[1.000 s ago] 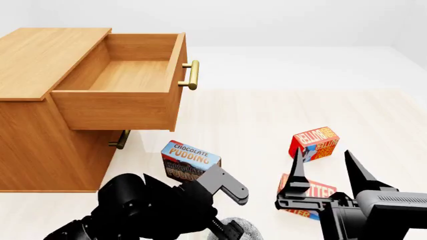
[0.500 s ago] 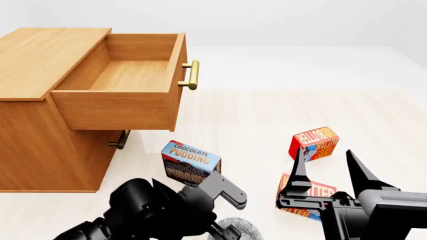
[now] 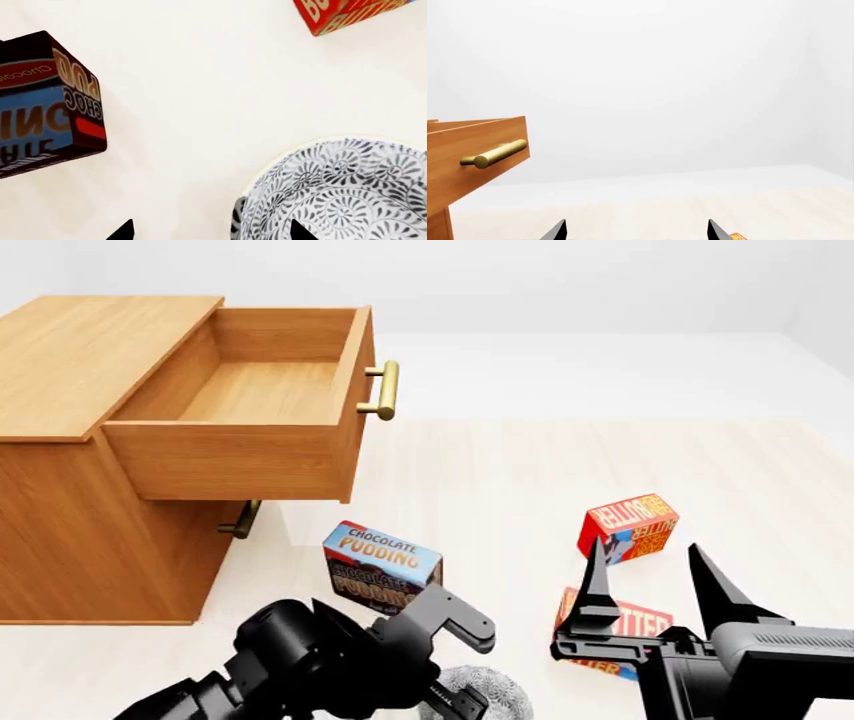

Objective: Put the bowl in the top drawer of the cabinet.

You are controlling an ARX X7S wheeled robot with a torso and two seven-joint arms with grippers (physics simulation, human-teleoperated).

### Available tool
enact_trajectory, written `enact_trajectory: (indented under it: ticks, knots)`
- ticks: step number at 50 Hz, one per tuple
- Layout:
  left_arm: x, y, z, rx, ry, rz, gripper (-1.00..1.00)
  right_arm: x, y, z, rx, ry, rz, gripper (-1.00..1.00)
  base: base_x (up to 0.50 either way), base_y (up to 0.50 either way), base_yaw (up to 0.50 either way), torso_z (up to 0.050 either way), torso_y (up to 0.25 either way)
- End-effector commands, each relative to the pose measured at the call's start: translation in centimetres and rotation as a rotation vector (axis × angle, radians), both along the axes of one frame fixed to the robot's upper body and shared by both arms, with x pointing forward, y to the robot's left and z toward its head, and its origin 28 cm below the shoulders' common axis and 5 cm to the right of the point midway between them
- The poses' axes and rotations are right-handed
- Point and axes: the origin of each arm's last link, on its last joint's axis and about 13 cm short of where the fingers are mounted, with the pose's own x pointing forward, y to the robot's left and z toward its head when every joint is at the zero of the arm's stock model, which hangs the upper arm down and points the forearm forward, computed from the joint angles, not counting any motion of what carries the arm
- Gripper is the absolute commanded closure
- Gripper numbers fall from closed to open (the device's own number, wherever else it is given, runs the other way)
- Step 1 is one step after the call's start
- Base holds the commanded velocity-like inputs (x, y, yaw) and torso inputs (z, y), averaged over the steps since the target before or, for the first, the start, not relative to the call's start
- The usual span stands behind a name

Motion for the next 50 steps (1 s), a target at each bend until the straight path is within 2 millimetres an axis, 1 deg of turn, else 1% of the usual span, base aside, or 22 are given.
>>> enact_trajectory:
  ticks: [1, 2, 7, 24, 29, 34, 43, 50]
  knots:
    - [0.2, -0.1, -1.9, 0.037, -0.014, 0.01, -1.0, 0.1, 0.0, -0.1, -0.001, 0.001, -0.004, -1.0, 0.0, 0.0, 0.0, 0.0, 0.0]
    - [0.2, -0.1, -1.9, 0.032, -0.034, 0.016, 1.0, 0.1, 0.0, -0.1, -0.001, 0.001, -0.005, -1.0, 0.0, 0.0, 0.0, 0.0, 0.0]
    - [0.0, -0.2, -1.5, 0.011, -0.073, 0.005, 1.0, 0.2, 0.0, -0.2, -0.002, 0.002, -0.01, -1.0, 0.0, 0.0, 0.0, 0.0, 0.0]
    - [0.0, -0.1, 0.0, -0.014, -0.114, 0.027, 1.0, 0.0, 0.1, 0.1, -0.009, -0.003, -0.009, -1.0, 0.0, 0.0, 0.0, 0.0, 0.0]
    - [-0.2, -0.1, 1.2, -0.037, -0.145, 0.024, 1.0, 0.0, 0.1, 0.2, -0.012, -0.004, -0.008, -1.0, 0.0, 0.0, 0.0, 0.0, 0.0]
    - [-0.8, -0.3, 2.9, -0.075, -0.181, 0.008, 1.0, 0.0, 0.2, 0.3, -0.016, -0.005, -0.008, -1.0, 0.0, 0.0, 0.0, 0.0, 0.0]
    - [-1.8, -0.1, 6.7, -0.149, -0.263, -0.007, 1.0, 0.0, 0.3, 0.3, -0.021, -0.005, -0.004, -1.0, 0.0, 0.0, 0.0, 0.0, 0.0]
    - [-2.4, 0.1, 8.4, -0.183, -0.3, -0.01, 1.0, -0.1, 0.3, 0.1, -0.023, -0.005, -0.008, -1.0, 0.0, 0.0, 0.0, 0.0, 0.0]
